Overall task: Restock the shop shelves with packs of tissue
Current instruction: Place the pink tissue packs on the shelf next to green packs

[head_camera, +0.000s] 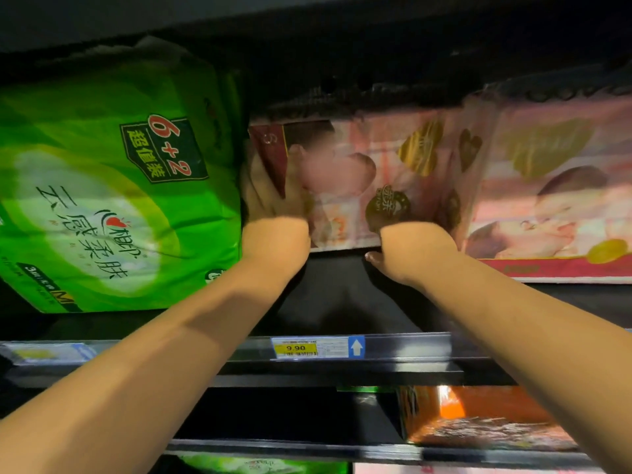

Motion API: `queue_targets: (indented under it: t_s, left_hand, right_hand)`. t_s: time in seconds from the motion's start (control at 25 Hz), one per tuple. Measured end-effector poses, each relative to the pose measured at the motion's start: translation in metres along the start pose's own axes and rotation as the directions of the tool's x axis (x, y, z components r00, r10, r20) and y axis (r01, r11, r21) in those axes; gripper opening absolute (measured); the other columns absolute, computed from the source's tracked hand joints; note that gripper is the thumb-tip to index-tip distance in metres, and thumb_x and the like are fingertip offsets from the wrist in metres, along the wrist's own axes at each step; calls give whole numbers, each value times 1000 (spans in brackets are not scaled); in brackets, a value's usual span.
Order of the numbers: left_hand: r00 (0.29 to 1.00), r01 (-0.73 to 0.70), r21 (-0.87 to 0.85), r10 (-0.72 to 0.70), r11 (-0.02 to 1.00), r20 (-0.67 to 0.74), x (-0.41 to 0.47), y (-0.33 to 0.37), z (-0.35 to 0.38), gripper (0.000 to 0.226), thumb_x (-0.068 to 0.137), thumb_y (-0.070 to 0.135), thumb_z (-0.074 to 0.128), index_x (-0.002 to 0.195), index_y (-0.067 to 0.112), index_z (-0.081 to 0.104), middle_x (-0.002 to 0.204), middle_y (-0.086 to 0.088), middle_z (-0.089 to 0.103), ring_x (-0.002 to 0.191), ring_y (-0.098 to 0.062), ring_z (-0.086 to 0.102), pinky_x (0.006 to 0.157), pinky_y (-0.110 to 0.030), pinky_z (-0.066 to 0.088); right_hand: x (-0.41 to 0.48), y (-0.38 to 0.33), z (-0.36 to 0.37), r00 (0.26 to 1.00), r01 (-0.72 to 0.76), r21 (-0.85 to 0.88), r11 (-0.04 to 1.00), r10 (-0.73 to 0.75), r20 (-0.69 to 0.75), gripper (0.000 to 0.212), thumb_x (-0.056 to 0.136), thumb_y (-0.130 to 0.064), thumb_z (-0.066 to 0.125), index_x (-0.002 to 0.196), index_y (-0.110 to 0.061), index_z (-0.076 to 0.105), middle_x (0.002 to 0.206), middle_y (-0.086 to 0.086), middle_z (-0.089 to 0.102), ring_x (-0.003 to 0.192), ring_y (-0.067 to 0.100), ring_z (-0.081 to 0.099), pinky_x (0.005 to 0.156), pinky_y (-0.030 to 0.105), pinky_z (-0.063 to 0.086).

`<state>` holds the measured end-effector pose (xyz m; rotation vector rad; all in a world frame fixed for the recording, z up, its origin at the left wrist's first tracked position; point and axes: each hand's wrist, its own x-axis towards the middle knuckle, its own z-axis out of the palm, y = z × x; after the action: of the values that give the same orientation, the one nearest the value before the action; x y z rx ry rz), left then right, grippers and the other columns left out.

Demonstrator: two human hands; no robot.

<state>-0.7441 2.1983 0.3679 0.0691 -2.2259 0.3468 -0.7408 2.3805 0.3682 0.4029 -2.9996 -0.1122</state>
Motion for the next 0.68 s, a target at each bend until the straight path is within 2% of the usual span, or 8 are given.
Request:
queue_targets:
  t_s: [0.12,0.2,0.24,0.36,0.44,0.52,0.6,0.68]
  left_hand:
    - [996,-69,-38,67,997,-53,14,8,16,46,90,25,36,134,15,45,135,-27,43,116,-46,45,93,-49,47]
    - [983,-124,-98,136,987,123,18,17,12,53,95,28,13,143,22,35,150,-22,32,130,-46,37,99,-53,43]
    - [951,-169,-97,188,981,247,18,21,13,56,94,32,10,148,29,23,158,-15,15,139,-44,23,106,-54,34]
    - [900,-194,-174,245,966,361,24,26,23,57,99,32,33,148,39,5,158,-4,-8,143,-42,-4,111,-55,23]
    - [923,-167,-162,212,973,321,26,28,38,56,99,30,39,145,38,7,153,-9,-3,142,-44,3,109,-56,27]
    - [962,-154,-120,177,981,210,27,28,43,51,96,27,43,135,34,11,138,-13,6,137,-44,22,99,-50,41]
    - [964,-153,-122,175,981,198,31,26,41,52,95,24,43,136,32,13,134,-15,11,135,-43,26,94,-46,46]
    - [934,-215,-99,234,972,268,38,27,37,55,97,20,40,143,27,10,140,-19,13,137,-41,19,102,-47,39]
  right_hand:
    - [9,2,-2,997,16,7,1000,-17,74,58,97,-45,43,150,-31,22,132,12,54,116,34,54,89,40,46]
    - [31,8,0,987,-74,58,996,65,144,63,97,-46,42,152,-30,15,149,15,35,130,37,40,103,43,38]
    - [38,10,2,981,-124,97,987,108,159,66,96,-46,43,153,-28,13,153,15,27,134,37,35,107,44,34]
    - [54,12,14,957,-214,214,953,161,241,67,96,-42,45,153,-24,13,154,12,26,134,35,35,109,43,32]
    - [55,11,16,970,-180,284,942,121,212,69,92,-44,48,152,-31,15,155,8,27,135,32,35,109,40,33]
    - [55,11,15,988,-157,363,919,141,69,79,78,-60,45,148,-46,11,158,5,21,140,32,29,114,43,29]
    - [53,11,16,990,-122,291,949,96,102,73,85,-49,45,146,-53,5,159,9,18,141,37,26,112,48,31]
    - [49,11,18,976,-142,249,958,94,195,71,94,-31,49,149,-48,7,157,13,20,139,39,28,109,44,35]
